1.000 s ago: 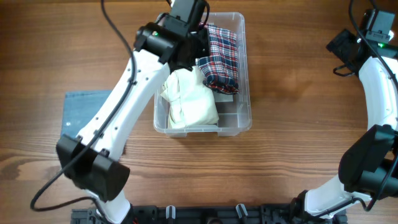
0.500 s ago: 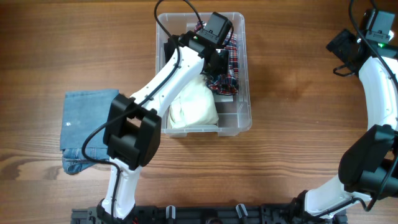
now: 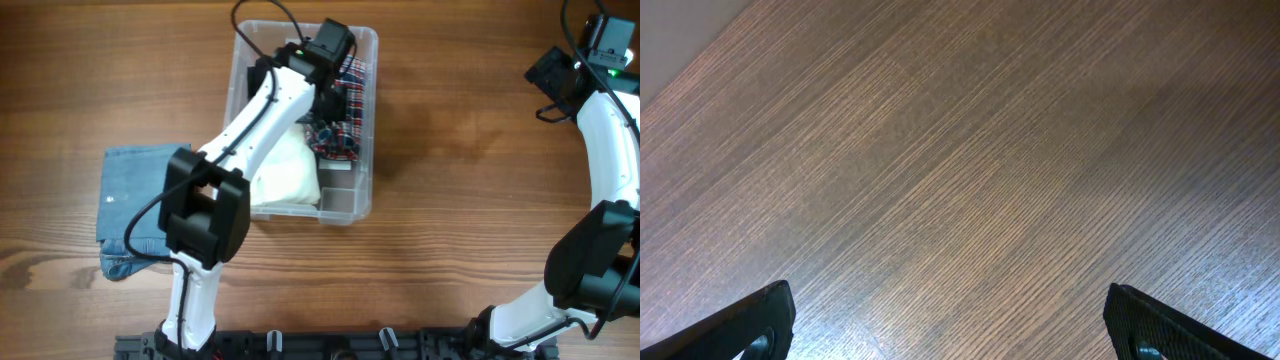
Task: Pack container
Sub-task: 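Press the bin contents flat with the left gripper, then withdraw left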
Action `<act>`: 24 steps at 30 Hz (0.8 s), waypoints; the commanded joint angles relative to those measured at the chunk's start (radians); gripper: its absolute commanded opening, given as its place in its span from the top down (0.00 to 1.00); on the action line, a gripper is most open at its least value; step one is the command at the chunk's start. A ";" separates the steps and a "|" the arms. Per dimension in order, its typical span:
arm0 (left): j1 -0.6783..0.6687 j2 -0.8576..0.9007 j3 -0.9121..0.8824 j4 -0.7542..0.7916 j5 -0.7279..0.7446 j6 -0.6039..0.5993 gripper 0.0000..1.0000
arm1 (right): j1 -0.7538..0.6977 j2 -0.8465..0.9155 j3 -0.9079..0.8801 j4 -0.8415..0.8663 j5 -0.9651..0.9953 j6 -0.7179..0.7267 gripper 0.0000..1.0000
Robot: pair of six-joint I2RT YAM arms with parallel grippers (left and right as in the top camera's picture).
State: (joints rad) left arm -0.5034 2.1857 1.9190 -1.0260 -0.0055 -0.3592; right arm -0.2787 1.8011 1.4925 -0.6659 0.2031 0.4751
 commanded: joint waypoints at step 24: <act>0.403 -0.193 -0.021 -0.108 -0.145 0.290 0.34 | 0.003 0.012 -0.001 0.003 0.006 0.015 0.00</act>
State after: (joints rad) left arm -0.1425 2.0285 1.9041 -1.1336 -0.2729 -0.1879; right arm -0.2787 1.8011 1.4925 -0.6659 0.2031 0.4751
